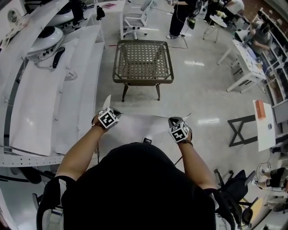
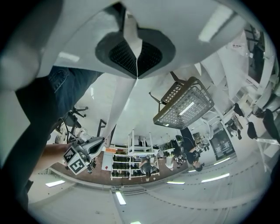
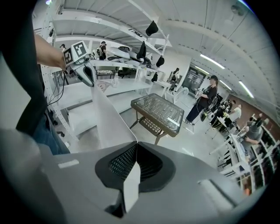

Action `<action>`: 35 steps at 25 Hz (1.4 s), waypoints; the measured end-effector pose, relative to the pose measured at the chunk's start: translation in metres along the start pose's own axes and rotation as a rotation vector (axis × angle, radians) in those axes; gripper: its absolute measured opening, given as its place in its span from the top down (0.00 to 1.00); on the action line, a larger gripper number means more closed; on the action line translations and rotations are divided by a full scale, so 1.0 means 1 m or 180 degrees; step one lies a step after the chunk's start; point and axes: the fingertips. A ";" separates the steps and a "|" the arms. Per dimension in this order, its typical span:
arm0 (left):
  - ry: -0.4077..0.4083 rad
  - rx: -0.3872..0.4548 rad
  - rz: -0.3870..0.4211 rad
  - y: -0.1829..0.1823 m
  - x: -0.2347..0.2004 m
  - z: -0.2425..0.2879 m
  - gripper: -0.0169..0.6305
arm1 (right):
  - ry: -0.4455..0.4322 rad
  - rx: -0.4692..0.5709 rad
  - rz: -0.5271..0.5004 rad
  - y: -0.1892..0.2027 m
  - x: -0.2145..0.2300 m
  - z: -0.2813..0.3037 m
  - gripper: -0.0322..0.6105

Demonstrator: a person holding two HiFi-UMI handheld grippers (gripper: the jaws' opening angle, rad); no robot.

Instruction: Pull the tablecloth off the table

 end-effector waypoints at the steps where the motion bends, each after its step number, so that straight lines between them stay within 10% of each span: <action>1: -0.0012 0.0026 -0.0017 -0.003 -0.002 -0.003 0.97 | 0.0022 0.0034 0.0015 -0.003 0.003 -0.002 0.90; 35: -0.0468 0.0768 0.0097 -0.125 -0.048 -0.103 0.97 | 0.0805 0.1009 0.0161 -0.115 0.117 -0.105 0.90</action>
Point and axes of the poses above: the fingertips, and each gripper's own axes: z forward along the fingers, x to its right, y out of its underside, and after that the axes turned 7 degrees about -z, right-handed
